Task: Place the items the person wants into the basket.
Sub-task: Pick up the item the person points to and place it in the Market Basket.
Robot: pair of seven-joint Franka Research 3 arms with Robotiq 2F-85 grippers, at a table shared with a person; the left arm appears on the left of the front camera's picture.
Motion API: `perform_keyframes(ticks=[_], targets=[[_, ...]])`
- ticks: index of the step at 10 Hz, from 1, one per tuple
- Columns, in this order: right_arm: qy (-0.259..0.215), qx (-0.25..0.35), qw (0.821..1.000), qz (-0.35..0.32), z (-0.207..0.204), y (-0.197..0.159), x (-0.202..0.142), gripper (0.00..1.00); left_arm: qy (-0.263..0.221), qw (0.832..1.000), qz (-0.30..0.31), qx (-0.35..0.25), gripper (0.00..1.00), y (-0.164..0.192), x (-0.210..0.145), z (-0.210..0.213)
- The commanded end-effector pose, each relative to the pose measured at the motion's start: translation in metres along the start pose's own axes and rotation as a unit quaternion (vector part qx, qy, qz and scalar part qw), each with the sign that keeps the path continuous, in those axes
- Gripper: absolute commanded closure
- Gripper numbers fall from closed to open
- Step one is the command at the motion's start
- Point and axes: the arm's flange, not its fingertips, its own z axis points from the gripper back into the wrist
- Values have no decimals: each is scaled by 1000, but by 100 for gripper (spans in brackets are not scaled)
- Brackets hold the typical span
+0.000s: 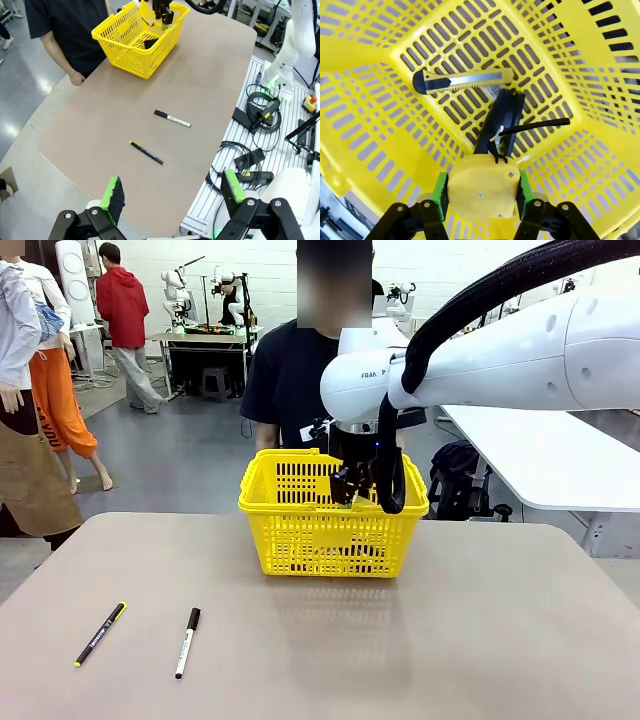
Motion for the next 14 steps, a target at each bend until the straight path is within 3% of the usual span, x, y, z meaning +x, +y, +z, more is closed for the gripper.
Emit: perform_keyframes(ticks=[1,2,3,8,10,11,14], targets=[[3,-7,1000,12,-4,-6,3,35,-8,1000,-11,-4,0,0,-1,1],[3,-6,1000,18,-4,-6,4,33,-8,1000,-11,-4,0,0,-1,1],[2,-11,1000,24,-3,-6,4,0,-8,1000,-11,-4,0,0,-1,1],[-11,-20,999,30,1,-6,3,0,-8,1000,-11,-4,0,0,-1,1],[-28,-43,997,60,36,-19,-17,0,-8,1000,-11,-4,0,0,-1,1],[-40,-38,997,51,67,-17,-51,0,-8,1000,-11,-4,0,0,-1,1],[-128,-87,988,19,138,32,-225,0,-8,1000,-11,-4,0,0,-1,1]])
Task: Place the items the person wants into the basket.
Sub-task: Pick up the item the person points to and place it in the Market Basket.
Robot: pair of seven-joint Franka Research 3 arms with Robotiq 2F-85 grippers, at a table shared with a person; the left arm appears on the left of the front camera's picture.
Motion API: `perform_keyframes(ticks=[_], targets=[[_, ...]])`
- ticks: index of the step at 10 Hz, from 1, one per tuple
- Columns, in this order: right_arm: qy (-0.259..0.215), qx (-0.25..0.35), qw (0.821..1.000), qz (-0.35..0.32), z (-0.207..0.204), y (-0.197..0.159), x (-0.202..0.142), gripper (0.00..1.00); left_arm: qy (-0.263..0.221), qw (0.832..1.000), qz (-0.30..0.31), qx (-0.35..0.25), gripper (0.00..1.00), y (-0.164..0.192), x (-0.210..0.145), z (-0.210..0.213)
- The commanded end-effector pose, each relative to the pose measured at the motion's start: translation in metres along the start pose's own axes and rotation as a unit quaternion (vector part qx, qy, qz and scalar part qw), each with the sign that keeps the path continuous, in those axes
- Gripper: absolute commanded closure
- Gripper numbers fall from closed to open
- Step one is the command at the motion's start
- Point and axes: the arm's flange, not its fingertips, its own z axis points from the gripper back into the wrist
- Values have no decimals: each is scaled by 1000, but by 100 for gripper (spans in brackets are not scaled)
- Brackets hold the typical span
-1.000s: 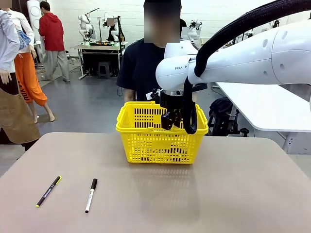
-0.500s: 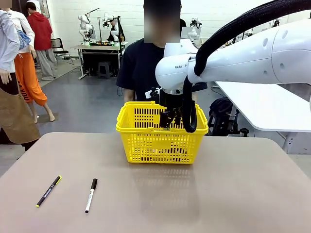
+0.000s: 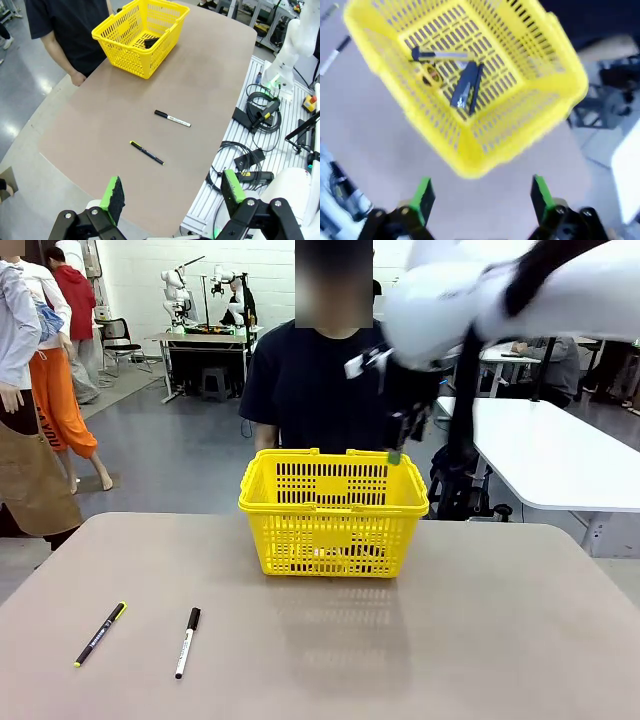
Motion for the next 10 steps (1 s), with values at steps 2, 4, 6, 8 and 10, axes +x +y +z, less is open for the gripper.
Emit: perform_keyframes(ticks=[2,4,6,8,10], targets=[[-56,-3,998,-35,11,48,-182,0,-8,1000,-11,-4,0,-1,-1,1],[-69,8,997,-45,-22,52,-241,0,-8,1000,-11,-4,0,-1,-1,1],[-78,26,995,-53,-52,44,-264,0,-8,1000,-11,-4,0,-1,-1,1],[-85,40,991,-93,-70,39,-265,0,-8,1000,-11,-4,0,-1,-1,1],[-69,29,995,-68,-39,34,-263,0,-8,1000,-11,-4,0,-1,-1,1]])
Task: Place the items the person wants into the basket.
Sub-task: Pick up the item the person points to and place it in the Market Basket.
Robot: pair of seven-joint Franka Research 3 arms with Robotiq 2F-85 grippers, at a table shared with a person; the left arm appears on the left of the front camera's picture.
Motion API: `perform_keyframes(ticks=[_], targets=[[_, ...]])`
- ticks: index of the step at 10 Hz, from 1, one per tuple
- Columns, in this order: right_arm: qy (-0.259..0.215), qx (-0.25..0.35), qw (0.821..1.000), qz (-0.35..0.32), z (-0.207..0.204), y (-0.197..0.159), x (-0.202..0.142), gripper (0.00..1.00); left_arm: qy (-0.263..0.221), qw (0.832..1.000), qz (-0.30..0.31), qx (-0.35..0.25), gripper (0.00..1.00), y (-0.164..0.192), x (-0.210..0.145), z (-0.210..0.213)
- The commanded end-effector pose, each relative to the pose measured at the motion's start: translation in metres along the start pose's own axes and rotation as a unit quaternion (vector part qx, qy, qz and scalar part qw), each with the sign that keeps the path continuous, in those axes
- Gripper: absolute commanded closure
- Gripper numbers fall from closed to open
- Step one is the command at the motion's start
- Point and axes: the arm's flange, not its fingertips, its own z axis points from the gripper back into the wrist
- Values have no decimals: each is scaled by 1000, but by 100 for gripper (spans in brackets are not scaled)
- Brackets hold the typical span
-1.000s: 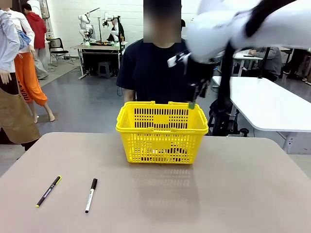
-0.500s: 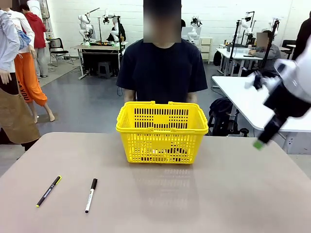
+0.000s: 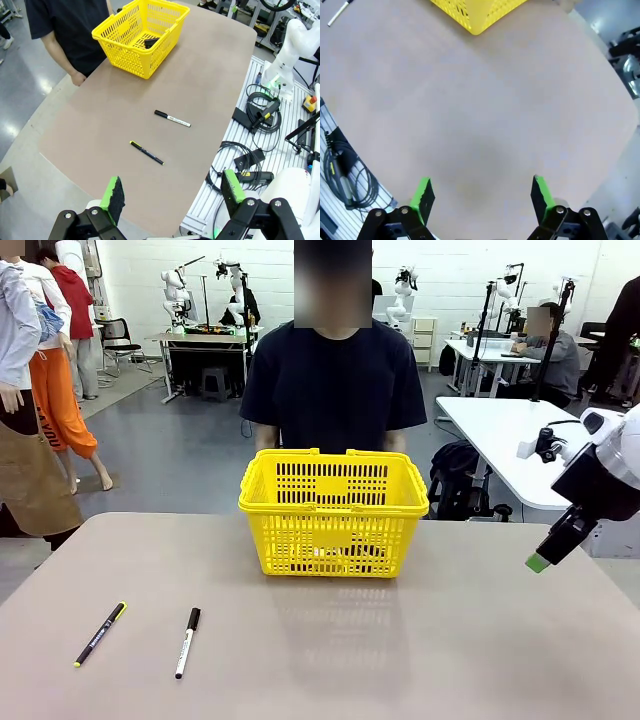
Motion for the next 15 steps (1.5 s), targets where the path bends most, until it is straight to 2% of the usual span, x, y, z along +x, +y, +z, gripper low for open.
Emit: perform_keyframes(ticks=[1,6,8,9,10,12,14,15], targets=[[3,-2,1000,6,8,7,-1,0,-8,1000,-12,-4,0,0,-1,0],[-4,-2,1000,4,10,4,-2,0,-8,1000,-12,-4,0,0,-1,0],[-51,28,998,25,91,-13,-26,0,-8,1000,-12,-4,0,0,-1,0],[-87,69,993,39,133,-26,-35,0,-8,1000,-12,-4,0,0,-1,0],[-147,130,978,70,179,-47,-49,0,-8,1000,-12,-4,0,0,-1,0],[-268,225,925,151,231,-90,-85,0,-8,1000,-12,-4,0,0,-1,0],[-333,262,890,170,246,-130,-123,0,-8,1000,-12,-4,0,0,-1,0],[-353,257,885,164,240,-148,-137,0,-8,1000,-12,-4,0,0,-1,0]])
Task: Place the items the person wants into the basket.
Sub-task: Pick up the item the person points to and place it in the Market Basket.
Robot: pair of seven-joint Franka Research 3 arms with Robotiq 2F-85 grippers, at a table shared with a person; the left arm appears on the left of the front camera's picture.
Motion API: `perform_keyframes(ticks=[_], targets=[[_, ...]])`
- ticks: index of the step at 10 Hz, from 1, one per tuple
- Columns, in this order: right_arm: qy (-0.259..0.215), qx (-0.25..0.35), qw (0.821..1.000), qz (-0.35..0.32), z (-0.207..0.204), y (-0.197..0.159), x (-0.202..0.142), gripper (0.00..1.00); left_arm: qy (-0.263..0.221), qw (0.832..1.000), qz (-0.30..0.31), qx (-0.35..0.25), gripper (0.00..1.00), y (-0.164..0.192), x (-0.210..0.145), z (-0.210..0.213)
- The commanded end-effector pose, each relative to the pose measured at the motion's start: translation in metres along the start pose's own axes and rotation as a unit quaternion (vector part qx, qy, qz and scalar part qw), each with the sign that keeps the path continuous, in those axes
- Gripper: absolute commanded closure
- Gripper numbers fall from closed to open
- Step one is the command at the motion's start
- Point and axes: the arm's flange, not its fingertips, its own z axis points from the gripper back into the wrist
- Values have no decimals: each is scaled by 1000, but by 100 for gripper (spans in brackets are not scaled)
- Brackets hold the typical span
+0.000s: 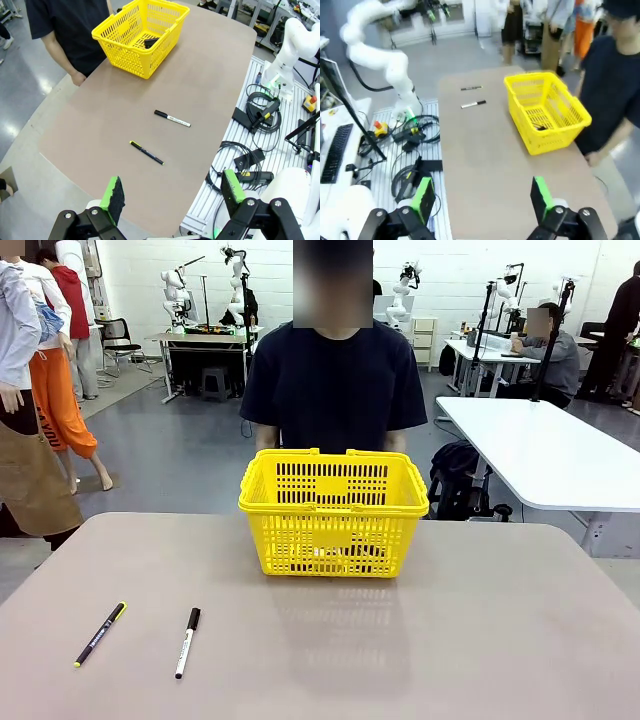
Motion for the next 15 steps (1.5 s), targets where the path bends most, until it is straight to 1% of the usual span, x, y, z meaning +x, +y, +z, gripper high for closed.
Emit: perform_keyframes(ticks=[1,2,3,4,5,6,8,9,10,15], targets=[[-12,3,1000,-22,4,-33,-26,0,-8,1000,-11,-4,0,0,-1,0],[-12,-17,1000,-19,4,-38,-41,0,-8,1000,-11,-4,0,0,-1,0],[-12,-14,1000,-21,7,-42,-55,0,-8,1000,-11,-4,0,0,-1,0],[-11,-10,1000,-23,12,-41,-64,0,-8,1000,-11,-4,0,0,-1,0],[-3,-21,999,-28,15,-39,-68,0,-8,1000,-11,-4,0,0,-1,0],[19,-39,999,-33,15,-35,-68,0,-8,1000,-11,-4,0,0,-1,0],[48,-52,997,-35,14,-25,-65,0,-8,1000,-11,-4,0,0,-1,0],[49,-59,997,-26,9,-19,-61,0,-8,1000,-11,-4,0,0,-1,0],[31,-47,997,-44,20,-35,-71,0,-8,1000,-11,-4,0,0,-1,0],[31,-47,997,-44,20,-35,-71,0,-8,1000,-11,-4,0,0,-1,0]])
